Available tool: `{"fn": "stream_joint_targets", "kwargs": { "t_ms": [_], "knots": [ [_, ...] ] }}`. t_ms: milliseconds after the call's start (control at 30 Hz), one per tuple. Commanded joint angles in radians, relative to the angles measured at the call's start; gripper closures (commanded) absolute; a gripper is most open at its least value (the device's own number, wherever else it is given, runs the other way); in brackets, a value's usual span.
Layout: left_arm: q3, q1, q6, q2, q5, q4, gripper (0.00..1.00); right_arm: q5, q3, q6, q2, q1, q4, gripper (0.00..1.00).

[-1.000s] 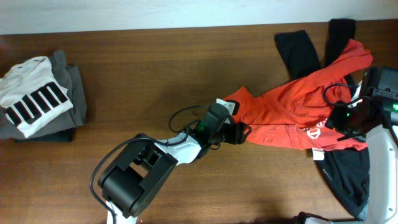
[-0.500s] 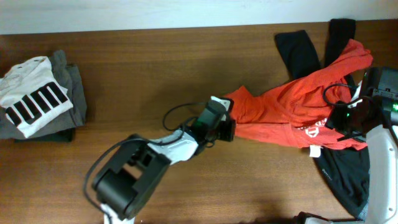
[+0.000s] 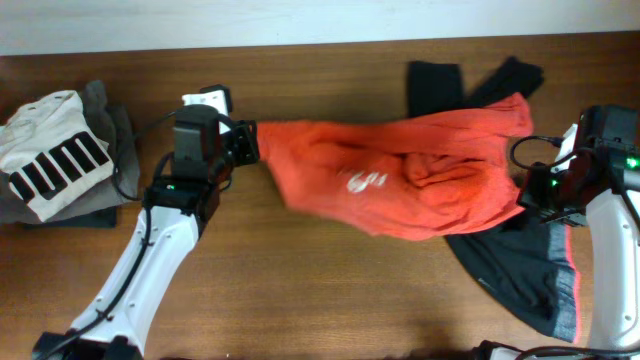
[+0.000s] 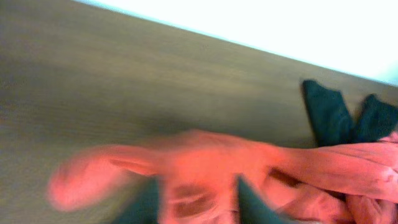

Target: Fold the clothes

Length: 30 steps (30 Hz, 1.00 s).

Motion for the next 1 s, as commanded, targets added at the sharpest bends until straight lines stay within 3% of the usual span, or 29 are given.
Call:
{"fn": "stream_joint_targets", "kwargs": {
  "t_ms": [0, 233, 467, 733, 967],
  "knots": [
    [-0.004, 0.013, 0.015, 0.045, 0.062, -0.050, 0.01, -0.013, 0.013, -0.006, 0.014, -0.003, -0.006, 0.49],
    [-0.004, -0.050, 0.000, 0.067, 0.291, -0.200, 0.01, -0.013, 0.011, -0.018, 0.031, -0.003, -0.011, 0.49],
    [-0.010, -0.225, -0.068, 0.097, 0.302, -0.283, 0.01, -0.013, 0.010, -0.018, 0.071, -0.003, -0.012, 0.48],
    [-0.010, -0.404, -0.257, 0.270, 0.311, -0.245, 0.01, -0.013, 0.010, -0.021, 0.072, -0.003, -0.017, 0.48],
    [-0.010, -0.497, -0.260, 0.419, 0.417, -0.021, 0.01, -0.013, 0.010, -0.021, 0.072, -0.003, -0.016, 0.48]
  ]
}}
